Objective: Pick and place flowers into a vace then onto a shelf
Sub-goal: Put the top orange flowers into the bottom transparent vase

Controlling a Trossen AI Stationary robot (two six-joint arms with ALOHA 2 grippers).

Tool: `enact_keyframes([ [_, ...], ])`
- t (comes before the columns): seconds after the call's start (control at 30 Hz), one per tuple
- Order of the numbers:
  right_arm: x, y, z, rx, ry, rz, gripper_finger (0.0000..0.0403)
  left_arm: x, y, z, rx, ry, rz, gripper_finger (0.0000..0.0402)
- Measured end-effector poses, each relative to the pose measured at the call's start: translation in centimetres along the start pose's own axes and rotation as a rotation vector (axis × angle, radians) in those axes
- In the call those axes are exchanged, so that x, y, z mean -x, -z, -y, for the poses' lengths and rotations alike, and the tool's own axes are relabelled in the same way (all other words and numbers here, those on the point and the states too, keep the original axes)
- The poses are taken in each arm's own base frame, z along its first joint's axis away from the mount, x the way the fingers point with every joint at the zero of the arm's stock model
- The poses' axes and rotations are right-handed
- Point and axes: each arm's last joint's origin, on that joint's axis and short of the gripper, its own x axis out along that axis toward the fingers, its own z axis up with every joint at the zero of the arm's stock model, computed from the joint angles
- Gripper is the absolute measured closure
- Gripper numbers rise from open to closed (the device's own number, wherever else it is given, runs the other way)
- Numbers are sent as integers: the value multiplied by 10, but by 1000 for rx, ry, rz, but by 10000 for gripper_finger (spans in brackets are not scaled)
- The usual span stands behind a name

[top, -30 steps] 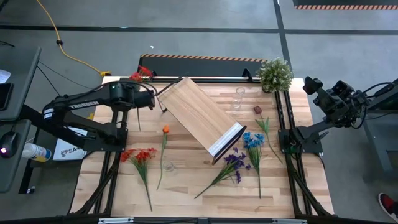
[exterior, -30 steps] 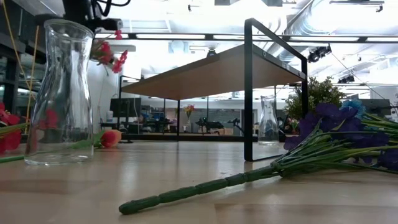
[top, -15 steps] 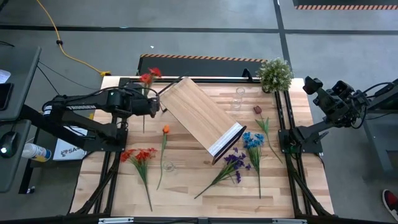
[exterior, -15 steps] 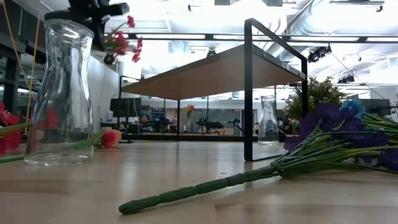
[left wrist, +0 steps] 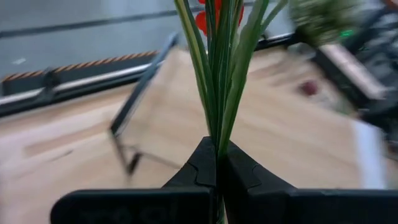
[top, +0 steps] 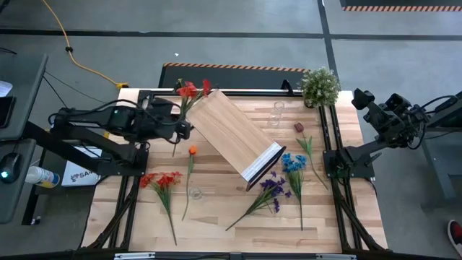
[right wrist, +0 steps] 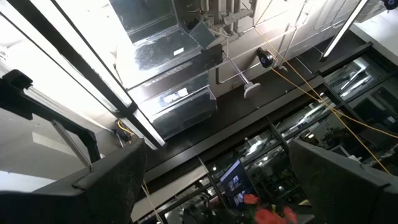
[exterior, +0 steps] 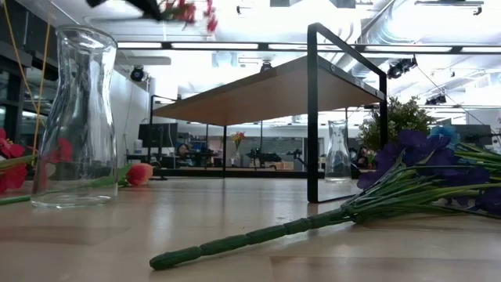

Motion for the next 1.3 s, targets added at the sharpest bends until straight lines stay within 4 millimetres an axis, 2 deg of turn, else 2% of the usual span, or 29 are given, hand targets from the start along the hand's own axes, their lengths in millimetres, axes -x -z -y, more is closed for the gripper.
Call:
enact_keyframes([
  [0.17,0,0,0,0,0,0,22,20,-7,10,-42,114,18,365],
  [0.27,0,0,0,0,-1,0,22,26,-4,16,-66,157,0,365],
  [0.83,-3,12,-1,48,-10,-89,22,35,37,54,-196,321,-159,365],
  [1.0,-3,18,0,81,-21,-156,22,39,43,64,-182,377,-157,365],
  [1.3,-2,20,0,89,-19,-171,22,47,55,74,-190,437,-165,365],
])
